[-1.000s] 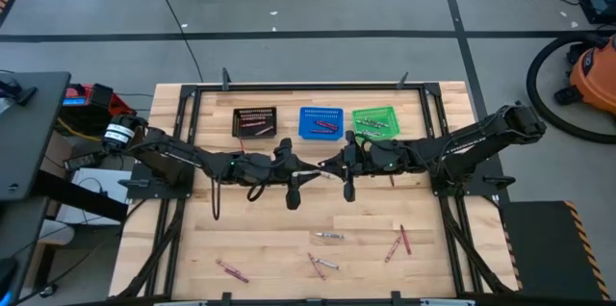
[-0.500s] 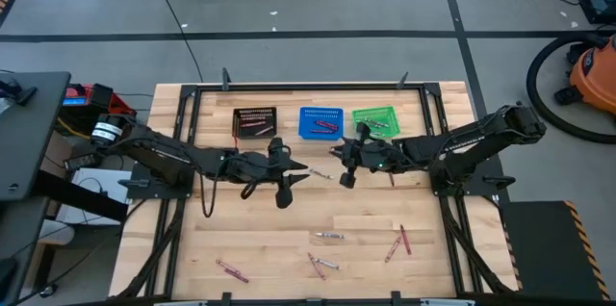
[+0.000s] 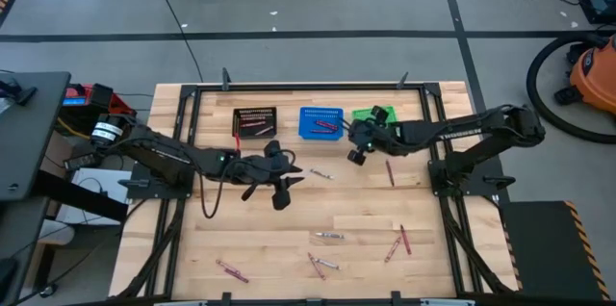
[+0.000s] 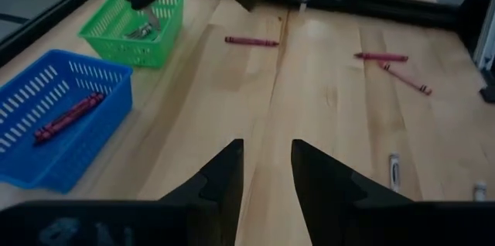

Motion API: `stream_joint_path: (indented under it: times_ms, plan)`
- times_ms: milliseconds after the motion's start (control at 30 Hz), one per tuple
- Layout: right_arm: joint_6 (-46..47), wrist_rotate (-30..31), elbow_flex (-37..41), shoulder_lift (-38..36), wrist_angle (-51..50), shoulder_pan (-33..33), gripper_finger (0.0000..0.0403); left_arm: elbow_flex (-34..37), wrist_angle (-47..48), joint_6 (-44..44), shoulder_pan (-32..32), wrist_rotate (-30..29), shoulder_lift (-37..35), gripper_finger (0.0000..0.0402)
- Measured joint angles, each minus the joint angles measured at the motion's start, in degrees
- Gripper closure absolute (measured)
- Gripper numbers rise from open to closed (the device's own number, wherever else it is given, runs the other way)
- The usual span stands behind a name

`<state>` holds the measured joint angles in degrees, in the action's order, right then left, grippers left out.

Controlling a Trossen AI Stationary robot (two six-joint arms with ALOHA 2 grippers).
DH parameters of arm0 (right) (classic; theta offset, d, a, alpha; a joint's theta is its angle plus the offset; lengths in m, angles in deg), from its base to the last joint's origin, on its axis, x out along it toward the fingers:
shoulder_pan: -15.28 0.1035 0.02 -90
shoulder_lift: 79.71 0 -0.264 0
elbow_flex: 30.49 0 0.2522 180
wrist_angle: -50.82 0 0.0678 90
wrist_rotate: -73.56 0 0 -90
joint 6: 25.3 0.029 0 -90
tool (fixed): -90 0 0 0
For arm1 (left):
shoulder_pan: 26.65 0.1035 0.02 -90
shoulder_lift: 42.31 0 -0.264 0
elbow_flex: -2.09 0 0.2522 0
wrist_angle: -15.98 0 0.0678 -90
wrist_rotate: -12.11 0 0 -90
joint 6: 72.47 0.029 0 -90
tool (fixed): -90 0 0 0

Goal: Sort crayons
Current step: Put the white crayon into the green bin

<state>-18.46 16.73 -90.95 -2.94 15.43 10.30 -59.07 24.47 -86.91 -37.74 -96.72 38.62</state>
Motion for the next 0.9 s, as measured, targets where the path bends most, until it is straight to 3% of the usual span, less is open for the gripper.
stream_joint_path:
  times_ms: [167, 533, 900]
  plan:
    - [-2.63, -0.3, 0.0, 0.0, -4.29, -5.03, 0.0366, 0.0, 2.77, -0.39, 0.0, 0.0, 0.0, 0.0281]
    - [-7.05, -10.0, 0.0, 0.0, -5.97, -15.5, 0.0366, 0.0, 4.1, -0.5, 0.0, 0.0, 0.02, 0.0281]
    - [-8.9, -13.38, 0.0, -0.01, -11.04, -21.25, 0.0346, 0.01, 4.7, -0.46, 0.0, 0.01, 0.02, 0.0281]
